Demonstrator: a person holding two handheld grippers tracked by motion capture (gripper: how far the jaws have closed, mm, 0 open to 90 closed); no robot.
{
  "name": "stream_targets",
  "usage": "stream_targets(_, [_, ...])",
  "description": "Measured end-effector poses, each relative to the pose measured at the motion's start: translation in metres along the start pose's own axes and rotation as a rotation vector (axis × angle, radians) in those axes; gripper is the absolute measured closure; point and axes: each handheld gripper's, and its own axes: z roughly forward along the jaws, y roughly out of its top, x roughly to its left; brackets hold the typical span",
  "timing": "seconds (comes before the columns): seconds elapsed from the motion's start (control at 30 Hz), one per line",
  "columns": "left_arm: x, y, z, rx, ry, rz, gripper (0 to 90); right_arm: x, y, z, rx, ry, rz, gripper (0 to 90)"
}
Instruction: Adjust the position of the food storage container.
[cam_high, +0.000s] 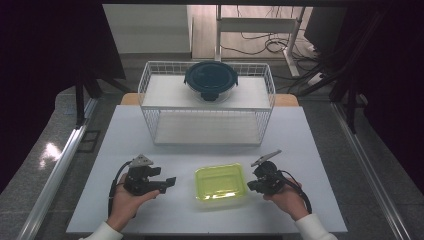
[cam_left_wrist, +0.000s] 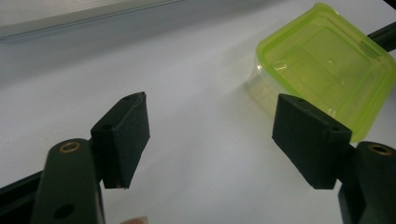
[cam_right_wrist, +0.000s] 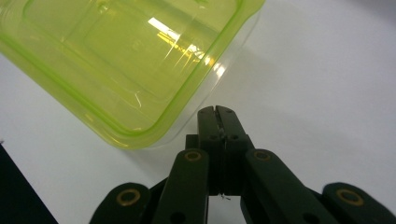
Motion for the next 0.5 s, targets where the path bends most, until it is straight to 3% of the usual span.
stream_targets(0.5, [0.001,0.0,0.001,0.003,0.005,-0.003,27.0,0.023,0.01,0.011,-0.032,0.003,-0.047,88.9])
